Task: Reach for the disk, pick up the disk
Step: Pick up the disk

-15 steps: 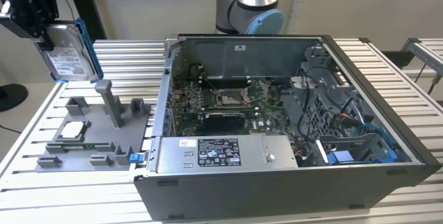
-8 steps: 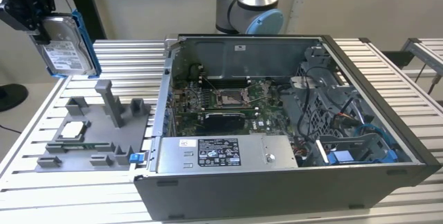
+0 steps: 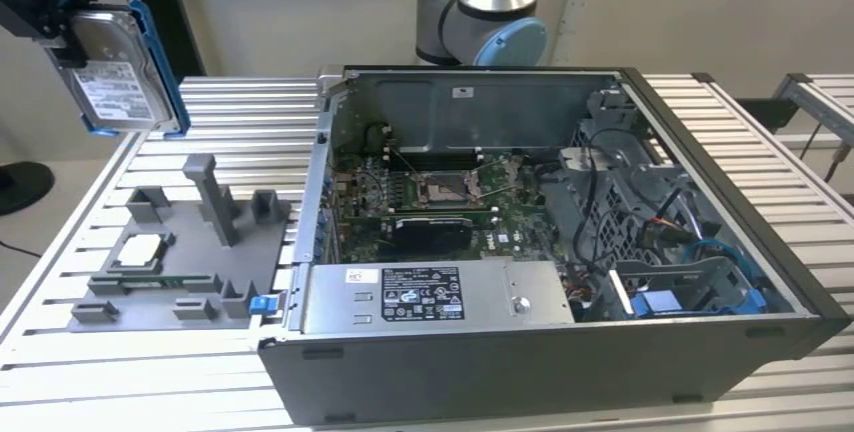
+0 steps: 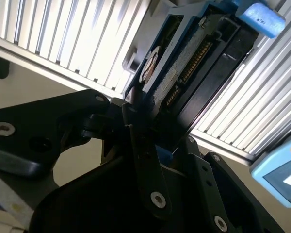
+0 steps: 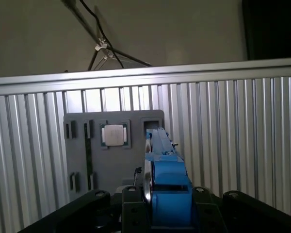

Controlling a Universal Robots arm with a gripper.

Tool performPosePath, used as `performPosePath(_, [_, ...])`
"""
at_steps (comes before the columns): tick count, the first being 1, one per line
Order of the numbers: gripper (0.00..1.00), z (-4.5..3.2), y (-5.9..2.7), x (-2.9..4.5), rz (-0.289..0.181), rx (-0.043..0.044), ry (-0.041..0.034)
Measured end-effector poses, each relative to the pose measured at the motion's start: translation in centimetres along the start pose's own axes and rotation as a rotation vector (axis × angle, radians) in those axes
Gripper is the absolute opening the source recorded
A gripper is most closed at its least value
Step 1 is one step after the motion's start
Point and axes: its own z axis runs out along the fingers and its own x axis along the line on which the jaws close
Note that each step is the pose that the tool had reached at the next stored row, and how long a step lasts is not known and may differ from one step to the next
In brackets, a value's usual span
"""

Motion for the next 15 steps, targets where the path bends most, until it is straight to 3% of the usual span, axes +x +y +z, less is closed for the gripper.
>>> performPosePath(15, [0.0,-3.24,0.02,-0.1,0.0,-0.0002,0.0001])
